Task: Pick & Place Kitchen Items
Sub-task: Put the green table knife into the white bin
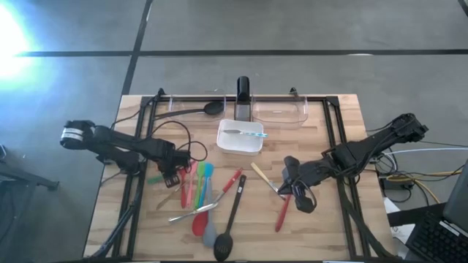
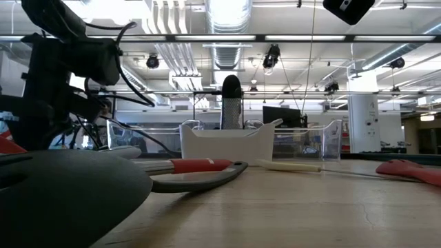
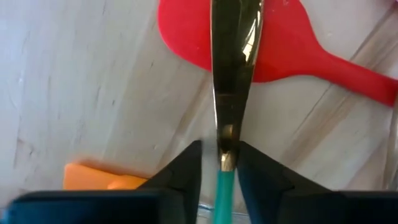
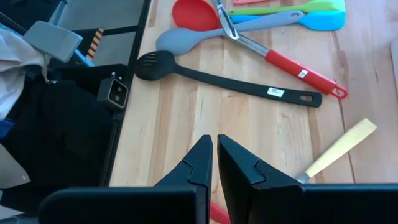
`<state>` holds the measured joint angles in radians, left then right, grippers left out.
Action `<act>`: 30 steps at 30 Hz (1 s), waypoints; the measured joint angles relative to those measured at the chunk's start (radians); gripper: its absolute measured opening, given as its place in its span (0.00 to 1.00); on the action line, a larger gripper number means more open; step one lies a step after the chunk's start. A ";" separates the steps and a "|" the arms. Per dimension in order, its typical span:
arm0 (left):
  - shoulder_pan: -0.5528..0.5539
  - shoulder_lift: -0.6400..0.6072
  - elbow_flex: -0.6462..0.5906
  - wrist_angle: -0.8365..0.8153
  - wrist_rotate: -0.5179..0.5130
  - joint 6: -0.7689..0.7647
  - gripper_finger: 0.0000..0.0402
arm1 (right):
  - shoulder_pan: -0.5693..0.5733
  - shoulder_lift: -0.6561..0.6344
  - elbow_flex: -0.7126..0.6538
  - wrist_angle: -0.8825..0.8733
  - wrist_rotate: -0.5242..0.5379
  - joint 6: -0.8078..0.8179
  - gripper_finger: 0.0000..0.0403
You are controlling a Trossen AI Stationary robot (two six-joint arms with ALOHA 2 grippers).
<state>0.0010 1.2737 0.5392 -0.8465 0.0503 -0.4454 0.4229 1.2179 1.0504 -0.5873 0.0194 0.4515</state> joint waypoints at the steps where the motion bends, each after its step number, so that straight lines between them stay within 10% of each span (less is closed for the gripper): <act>1: 0.000 0.000 0.003 -0.001 -0.001 0.000 0.18 | 0.000 0.000 0.000 0.000 0.006 -0.001 0.06; 18: 0.000 0.003 0.096 -0.052 0.008 0.045 0.09 | 0.000 0.000 0.000 -0.001 0.009 0.000 0.06; 30: 0.000 0.002 0.332 -0.136 -0.172 0.149 0.09 | 0.000 -0.046 0.000 -0.017 0.070 -0.055 0.06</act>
<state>0.0006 1.2762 0.8716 -0.9829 -0.1216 -0.2963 0.4233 1.1717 1.0504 -0.6044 0.0895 0.3961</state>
